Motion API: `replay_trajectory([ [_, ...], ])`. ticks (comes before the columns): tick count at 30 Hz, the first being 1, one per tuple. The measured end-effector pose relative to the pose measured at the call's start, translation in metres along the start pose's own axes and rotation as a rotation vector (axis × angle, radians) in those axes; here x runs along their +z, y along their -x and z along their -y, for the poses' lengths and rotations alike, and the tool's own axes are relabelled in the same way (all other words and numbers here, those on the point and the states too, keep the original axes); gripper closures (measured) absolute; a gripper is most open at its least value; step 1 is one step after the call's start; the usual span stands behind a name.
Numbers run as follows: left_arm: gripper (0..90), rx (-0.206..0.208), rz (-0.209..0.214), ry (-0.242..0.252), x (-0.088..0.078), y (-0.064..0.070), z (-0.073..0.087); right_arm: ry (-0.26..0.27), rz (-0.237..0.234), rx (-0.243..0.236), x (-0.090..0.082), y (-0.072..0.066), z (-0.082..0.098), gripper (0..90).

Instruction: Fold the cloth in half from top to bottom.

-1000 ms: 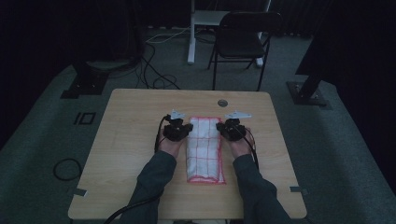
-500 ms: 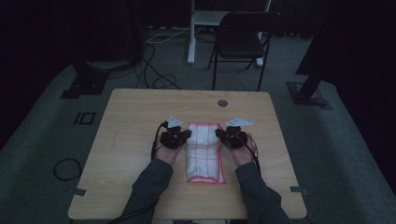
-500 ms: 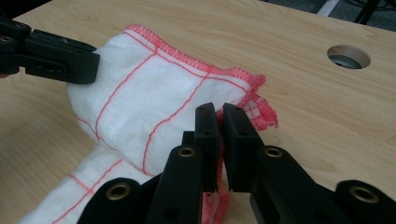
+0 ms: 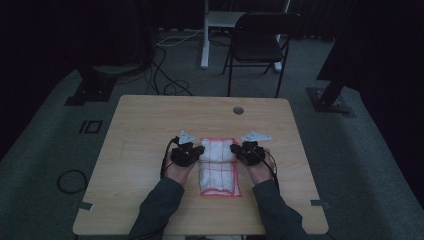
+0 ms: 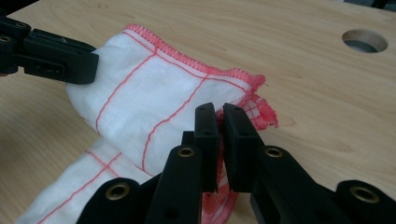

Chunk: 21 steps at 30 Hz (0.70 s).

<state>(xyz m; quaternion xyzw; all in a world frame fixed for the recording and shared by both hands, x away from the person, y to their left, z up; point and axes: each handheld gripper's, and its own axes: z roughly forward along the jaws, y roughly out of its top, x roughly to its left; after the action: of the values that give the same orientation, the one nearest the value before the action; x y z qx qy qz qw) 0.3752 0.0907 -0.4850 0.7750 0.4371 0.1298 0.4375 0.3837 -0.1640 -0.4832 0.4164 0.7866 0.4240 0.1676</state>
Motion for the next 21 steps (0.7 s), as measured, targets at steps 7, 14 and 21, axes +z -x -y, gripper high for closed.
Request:
replay_trajectory([
  [7,86.5,-0.008,0.019,-0.008,-0.005,0.005,0.011,-0.012,-0.012,-0.008,-0.004,-0.004,0.011,85.1],
  [14,86.2,-0.012,0.034,-0.015,-0.008,0.011,0.025,-0.029,-0.028,-0.010,-0.007,-0.008,0.020,85.1],
  [21,86.1,-0.028,0.036,-0.044,-0.006,0.015,0.046,-0.067,-0.035,-0.027,-0.003,-0.015,0.037,85.1],
])
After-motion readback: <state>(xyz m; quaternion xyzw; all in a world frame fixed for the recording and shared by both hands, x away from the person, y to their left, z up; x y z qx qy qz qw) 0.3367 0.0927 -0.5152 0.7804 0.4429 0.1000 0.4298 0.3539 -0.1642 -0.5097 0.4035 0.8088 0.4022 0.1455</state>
